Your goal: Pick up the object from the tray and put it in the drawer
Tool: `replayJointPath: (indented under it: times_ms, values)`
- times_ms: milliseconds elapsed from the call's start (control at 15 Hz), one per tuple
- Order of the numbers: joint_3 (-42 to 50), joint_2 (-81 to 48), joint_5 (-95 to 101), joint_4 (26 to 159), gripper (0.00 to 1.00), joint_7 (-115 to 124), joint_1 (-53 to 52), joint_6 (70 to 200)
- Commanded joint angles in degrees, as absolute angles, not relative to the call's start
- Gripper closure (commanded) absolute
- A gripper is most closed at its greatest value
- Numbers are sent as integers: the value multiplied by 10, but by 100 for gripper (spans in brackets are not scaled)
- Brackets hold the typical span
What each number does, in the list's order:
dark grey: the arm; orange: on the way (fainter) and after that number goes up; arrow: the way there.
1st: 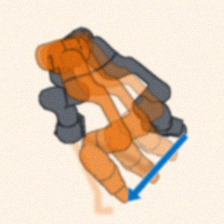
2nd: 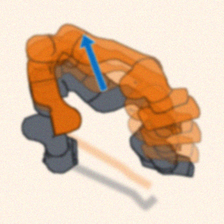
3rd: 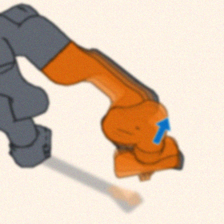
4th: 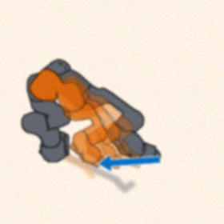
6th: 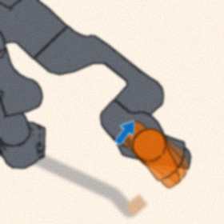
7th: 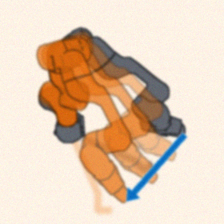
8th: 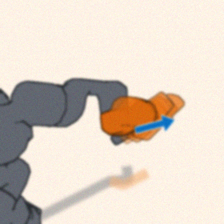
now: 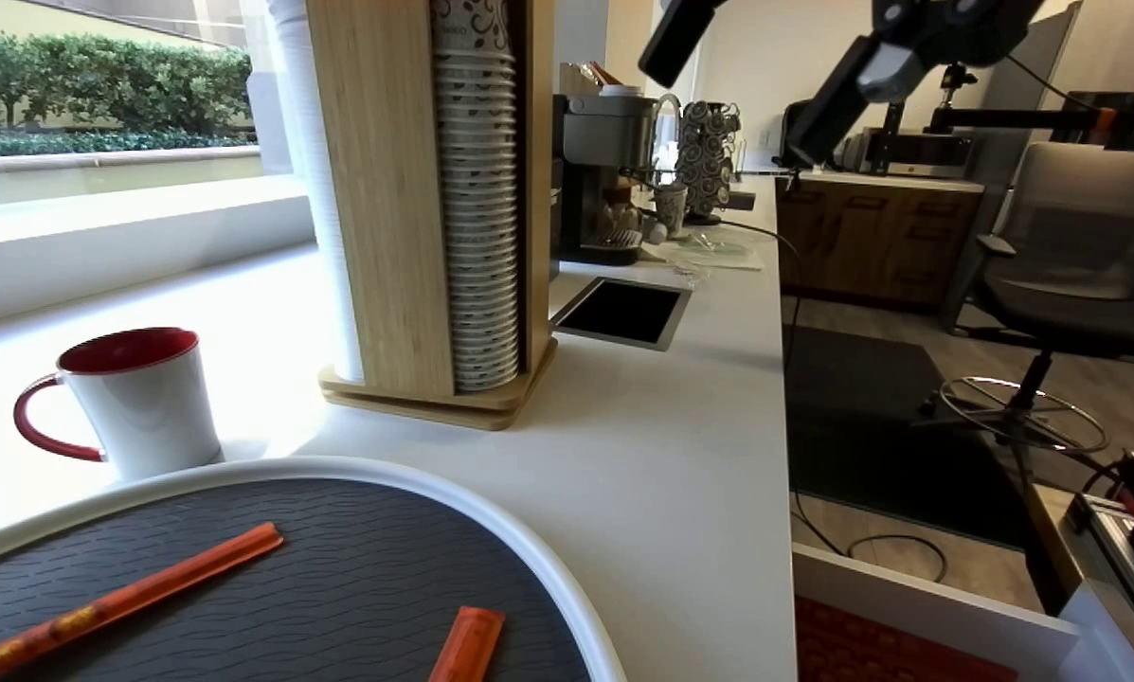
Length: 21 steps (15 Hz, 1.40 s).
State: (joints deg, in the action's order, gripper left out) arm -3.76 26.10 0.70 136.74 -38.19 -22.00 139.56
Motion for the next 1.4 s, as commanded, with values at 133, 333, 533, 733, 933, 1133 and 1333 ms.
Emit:
replayJointPath:
  times_ms: [133,333,533,733,933,1133,1333]
  values:
    - [-16,133,-92,1295,0,-556,-289,1511]
    - [46,95,-194,1284,0,-683,-377,1545]
    - [125,106,-270,1298,0,-809,-466,1521]
    - [198,124,-313,1316,0,-930,-525,1475]
    - [245,109,-361,1321,0,-1049,-538,1429]
    - [128,94,-375,1310,0,-1041,-409,1415]
    - [91,94,-372,1306,0,-1035,-376,1416]
